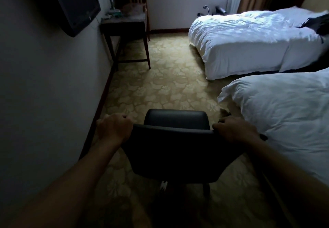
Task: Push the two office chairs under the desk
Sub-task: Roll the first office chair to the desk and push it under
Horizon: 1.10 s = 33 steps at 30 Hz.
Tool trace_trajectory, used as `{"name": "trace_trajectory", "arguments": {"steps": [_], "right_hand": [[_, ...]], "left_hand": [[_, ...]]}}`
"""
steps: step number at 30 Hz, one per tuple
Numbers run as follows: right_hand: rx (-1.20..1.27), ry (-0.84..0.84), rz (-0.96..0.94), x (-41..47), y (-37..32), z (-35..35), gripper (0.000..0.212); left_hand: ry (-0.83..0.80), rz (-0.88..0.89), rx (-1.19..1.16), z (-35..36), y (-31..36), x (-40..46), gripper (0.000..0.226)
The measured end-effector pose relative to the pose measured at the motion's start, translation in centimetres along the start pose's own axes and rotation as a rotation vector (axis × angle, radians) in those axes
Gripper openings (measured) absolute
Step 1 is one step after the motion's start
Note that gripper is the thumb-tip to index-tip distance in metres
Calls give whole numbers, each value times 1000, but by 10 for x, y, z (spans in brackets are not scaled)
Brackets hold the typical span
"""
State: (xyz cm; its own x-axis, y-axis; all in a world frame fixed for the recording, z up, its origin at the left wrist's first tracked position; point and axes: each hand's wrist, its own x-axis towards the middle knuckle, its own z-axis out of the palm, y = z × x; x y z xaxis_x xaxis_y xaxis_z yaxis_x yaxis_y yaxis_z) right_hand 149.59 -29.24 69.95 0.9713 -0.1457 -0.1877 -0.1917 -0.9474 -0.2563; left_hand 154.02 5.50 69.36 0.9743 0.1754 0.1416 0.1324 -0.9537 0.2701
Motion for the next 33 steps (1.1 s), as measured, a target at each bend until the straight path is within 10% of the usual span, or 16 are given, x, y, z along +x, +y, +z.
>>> {"name": "trace_trajectory", "arguments": {"steps": [33], "right_hand": [[46,-64,23,484,-111,-66,29]], "left_hand": [[23,19,34,89,56,490,40]]}}
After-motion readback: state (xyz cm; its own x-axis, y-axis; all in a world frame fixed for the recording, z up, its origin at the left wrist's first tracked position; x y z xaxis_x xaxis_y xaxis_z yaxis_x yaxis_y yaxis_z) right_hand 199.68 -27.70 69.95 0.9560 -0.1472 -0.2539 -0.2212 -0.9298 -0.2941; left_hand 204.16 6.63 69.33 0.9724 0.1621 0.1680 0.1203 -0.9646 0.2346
